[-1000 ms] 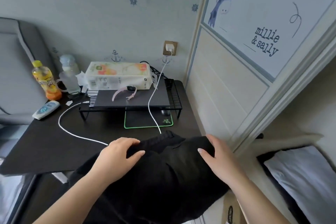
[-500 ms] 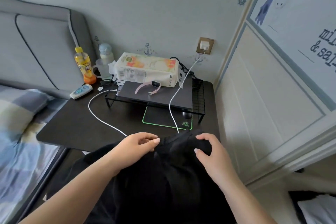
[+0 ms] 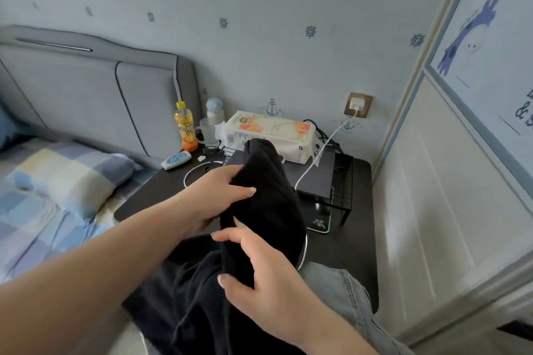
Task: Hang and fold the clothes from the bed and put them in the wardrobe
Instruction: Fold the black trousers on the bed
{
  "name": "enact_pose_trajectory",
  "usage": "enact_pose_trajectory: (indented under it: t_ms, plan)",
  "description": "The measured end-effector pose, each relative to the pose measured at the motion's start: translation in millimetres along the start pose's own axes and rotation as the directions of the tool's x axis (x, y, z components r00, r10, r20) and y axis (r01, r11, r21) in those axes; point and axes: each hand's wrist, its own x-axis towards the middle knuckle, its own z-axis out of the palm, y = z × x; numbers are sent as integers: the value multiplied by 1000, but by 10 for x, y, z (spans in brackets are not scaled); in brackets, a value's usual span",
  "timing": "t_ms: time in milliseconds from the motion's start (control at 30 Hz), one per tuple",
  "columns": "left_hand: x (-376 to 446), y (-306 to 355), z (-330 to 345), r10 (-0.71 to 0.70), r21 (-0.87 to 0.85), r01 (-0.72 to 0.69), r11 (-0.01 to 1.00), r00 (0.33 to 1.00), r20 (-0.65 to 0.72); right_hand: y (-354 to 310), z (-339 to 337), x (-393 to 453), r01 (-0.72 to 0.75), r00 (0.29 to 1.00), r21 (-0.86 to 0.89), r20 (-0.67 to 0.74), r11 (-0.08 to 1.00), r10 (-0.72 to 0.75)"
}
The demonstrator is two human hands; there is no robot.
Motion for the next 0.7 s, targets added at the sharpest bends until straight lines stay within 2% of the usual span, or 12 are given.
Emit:
enact_pose_trajectory:
  t_ms: [67,133,200,267,300,400,533,633,700]
  plan:
    - [-187,-57,-119,20,-89,-23,996,999,-40,-44,-36,92,27,1000,0,2,1000,-27]
    - [-362,-73,-218,53,-178,-61,982,998,-45,-70,-140,230,37,990,40,-135,998,-32]
    - [-564,-111,-355,96,-199,-108,974,993,-69,-96,-273,475,68,944,-31,-320,997,-75]
    - [-781,-124,-490,145,-183,-157,970,986,-78,-179,-397,792,27,930,-111,-361,993,-65]
    - [-890,-125,-549,175,-176,-186,967,982,-74,-249,-437,960,-11,953,-111,-302,994,-23]
    - [-1268,-116,-745,235,-126,-243,962,969,-74,-565,-325,1398,-43,999,-14,17,999,43]
    - [-1786,-213,-1100,278,-57,-290,955,948,-156,-1092,197,1763,64,946,-26,320,998,-53]
    - [-2268,-465,-1465,266,-54,-293,954,920,-287,-1478,715,1874,162,921,-120,374,979,-107]
    - [-2578,-615,-1693,235,-62,-273,960,905,-354,-1671,1032,1887,180,925,36,335,983,-182]
